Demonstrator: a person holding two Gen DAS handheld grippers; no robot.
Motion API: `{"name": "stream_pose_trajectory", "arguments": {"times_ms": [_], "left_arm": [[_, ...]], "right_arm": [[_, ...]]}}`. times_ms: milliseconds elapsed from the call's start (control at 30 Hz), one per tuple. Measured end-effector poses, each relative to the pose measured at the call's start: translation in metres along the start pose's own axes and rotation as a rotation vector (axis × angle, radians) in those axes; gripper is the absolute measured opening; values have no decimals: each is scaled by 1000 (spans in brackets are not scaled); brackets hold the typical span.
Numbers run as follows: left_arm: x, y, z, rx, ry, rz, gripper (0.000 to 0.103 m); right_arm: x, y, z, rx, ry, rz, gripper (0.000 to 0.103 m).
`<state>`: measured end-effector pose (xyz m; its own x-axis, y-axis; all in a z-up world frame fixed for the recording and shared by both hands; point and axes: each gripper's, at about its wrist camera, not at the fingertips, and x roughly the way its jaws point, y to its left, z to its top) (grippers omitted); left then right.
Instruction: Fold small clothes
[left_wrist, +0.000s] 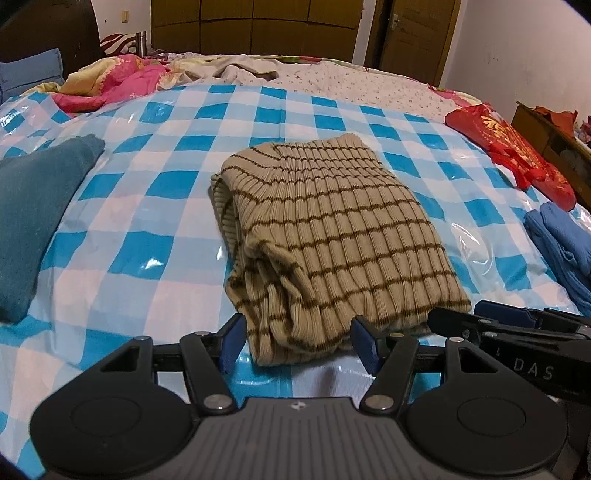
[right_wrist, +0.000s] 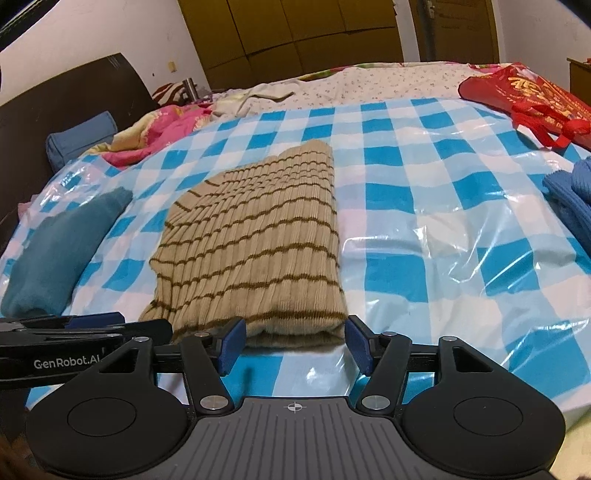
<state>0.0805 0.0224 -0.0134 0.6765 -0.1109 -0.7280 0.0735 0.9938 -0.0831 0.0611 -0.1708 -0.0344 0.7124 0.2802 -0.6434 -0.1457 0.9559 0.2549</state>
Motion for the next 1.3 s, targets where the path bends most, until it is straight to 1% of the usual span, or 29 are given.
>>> {"name": "stream_pose_trajectory", "arguments": {"times_ms": [167,300,433,667,1133,1300], "left_arm": [[12,-1,6,8,0,17,72],[22,8,4,-18,28,39,72],[28,16,0,-36,42,54,78],[29,17,-2,-27,41,63,80],[35,23,-9,-20,29,89,91],[36,23,-10,-16,26,94,92]], "right_arm": [[6,2,3,-17,6,-13,60],[9,1,6,-21,10,-22,60],[13,1,7,-30,17,-32,60],[16,5,8,-43,26,-51,60],[16,5,7,-65,25,-72,60],[17,5,7,-71,27,-78,61]]}}
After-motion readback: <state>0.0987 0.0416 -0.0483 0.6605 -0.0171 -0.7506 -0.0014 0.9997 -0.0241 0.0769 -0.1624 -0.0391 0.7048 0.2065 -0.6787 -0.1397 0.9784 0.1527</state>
